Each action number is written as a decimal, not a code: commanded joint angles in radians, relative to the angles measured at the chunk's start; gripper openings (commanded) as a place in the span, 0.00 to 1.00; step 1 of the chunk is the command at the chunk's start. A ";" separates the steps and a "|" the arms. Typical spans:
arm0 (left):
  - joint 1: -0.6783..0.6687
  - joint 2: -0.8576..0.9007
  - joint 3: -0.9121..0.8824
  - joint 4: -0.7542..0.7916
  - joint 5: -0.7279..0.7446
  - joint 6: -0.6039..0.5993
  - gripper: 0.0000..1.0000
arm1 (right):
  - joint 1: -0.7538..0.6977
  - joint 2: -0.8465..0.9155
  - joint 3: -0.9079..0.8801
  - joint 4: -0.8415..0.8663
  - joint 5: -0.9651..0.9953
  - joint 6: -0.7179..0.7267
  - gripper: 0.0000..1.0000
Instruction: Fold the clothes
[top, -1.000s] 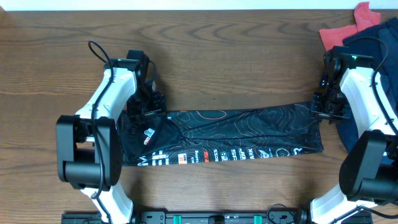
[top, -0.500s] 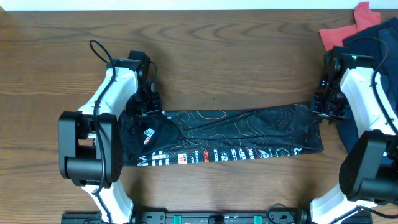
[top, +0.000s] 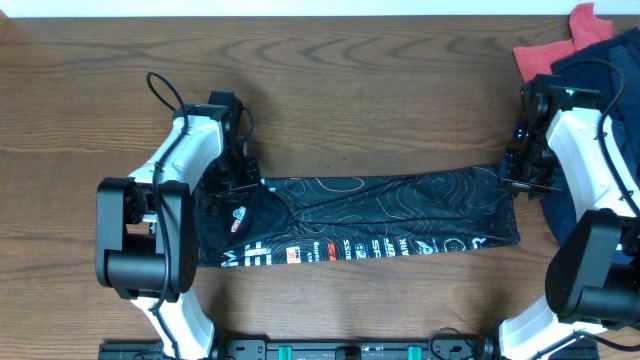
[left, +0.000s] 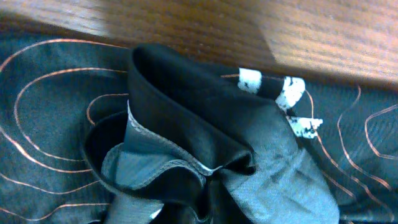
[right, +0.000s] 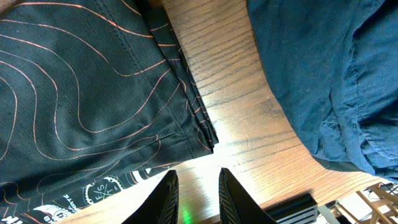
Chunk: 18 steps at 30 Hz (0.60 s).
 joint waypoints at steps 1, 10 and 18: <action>0.000 -0.029 -0.002 -0.006 0.018 -0.001 0.06 | -0.004 -0.015 0.003 -0.002 0.000 0.001 0.21; -0.060 -0.187 -0.001 -0.014 0.208 0.157 0.06 | -0.004 -0.015 0.003 0.000 0.000 0.001 0.21; -0.245 -0.185 -0.016 -0.022 0.156 0.250 0.07 | -0.004 -0.015 0.003 -0.002 0.000 0.001 0.21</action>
